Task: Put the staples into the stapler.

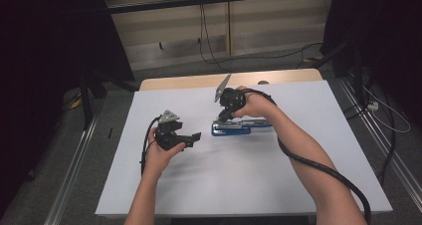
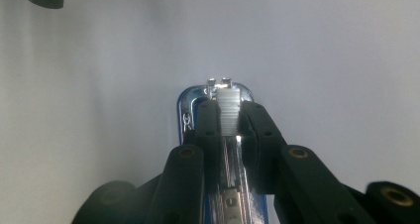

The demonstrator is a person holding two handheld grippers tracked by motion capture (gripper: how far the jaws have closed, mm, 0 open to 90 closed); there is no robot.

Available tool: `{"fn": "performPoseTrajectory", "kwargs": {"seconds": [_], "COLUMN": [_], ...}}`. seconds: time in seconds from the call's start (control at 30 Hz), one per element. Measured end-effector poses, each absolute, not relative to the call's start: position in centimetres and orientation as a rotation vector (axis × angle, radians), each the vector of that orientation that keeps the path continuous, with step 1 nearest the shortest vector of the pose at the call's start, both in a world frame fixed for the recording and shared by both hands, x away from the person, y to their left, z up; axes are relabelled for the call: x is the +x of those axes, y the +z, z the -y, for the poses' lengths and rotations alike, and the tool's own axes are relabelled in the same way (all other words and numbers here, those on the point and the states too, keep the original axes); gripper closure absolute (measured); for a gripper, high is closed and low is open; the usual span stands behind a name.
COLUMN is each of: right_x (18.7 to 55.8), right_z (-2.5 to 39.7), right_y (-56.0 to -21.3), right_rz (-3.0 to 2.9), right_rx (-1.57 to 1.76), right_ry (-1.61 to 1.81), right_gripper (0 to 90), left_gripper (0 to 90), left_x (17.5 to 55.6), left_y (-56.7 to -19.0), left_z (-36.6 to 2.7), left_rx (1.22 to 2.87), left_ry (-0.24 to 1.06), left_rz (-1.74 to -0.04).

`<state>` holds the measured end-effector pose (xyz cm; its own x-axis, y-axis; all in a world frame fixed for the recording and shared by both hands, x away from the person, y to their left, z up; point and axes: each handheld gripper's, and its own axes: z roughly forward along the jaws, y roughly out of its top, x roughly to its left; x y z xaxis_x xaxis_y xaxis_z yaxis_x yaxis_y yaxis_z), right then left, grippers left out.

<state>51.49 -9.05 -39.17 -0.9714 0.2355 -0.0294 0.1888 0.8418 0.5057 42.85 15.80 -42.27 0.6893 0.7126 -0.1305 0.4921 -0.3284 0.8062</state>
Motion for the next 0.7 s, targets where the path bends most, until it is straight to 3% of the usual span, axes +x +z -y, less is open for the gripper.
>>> {"fn": "performPoseTrajectory", "kwargs": {"seconds": [0.7], "right_x": [51.51], "right_z": [8.79], "right_y": [-39.76], "right_rz": [-2.932], "right_rx": [0.271], "right_ry": [0.760], "right_gripper": [79.2], "left_gripper": [10.9], "left_x": [42.88], "left_y": [-42.37], "left_z": [-15.85], "left_rx": [2.002], "left_ry": [0.310], "left_rz": [-0.929]}}
